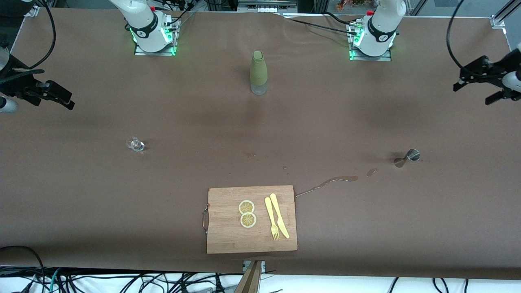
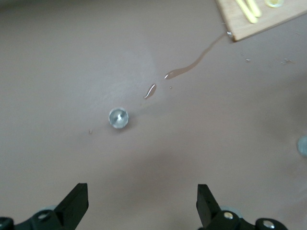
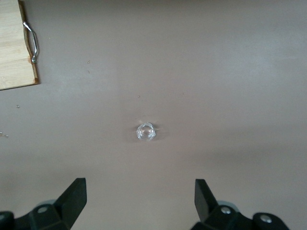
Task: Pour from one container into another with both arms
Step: 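Move both grippers down toward the glass beaker and steel jigger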
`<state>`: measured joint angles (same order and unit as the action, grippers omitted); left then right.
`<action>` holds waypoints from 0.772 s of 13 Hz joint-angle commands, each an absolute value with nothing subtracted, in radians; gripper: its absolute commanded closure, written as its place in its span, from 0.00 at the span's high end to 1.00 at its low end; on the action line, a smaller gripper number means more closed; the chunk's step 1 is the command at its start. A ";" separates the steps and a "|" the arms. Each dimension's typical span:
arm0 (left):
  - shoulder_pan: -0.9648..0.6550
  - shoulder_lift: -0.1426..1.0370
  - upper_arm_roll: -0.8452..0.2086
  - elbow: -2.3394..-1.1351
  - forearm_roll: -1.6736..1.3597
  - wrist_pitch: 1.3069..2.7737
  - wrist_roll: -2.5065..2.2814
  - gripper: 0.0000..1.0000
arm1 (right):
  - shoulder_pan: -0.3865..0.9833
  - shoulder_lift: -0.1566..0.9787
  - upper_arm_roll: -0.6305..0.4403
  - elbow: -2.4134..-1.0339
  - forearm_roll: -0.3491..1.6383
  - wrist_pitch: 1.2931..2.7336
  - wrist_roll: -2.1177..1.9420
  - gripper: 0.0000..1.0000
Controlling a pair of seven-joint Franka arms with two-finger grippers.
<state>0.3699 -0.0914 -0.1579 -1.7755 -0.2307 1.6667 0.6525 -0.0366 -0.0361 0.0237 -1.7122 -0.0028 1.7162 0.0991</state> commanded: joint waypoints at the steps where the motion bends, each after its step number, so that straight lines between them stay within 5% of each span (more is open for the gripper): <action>1: 0.484 0.003 -0.163 -1.761 -0.374 1.687 0.965 1.00 | -0.040 -0.051 0.026 -1.724 0.005 1.724 0.086 1.00; 10: 0.640 0.225 -0.163 -1.761 -0.600 1.690 1.510 1.00 | -0.041 -0.043 0.023 -1.723 0.003 1.717 0.052 1.00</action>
<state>0.6135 0.1805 -0.1522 -1.7771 -0.5503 1.6901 1.3937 -0.0367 -0.0360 0.0239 -1.7129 -0.0028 1.7162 0.0933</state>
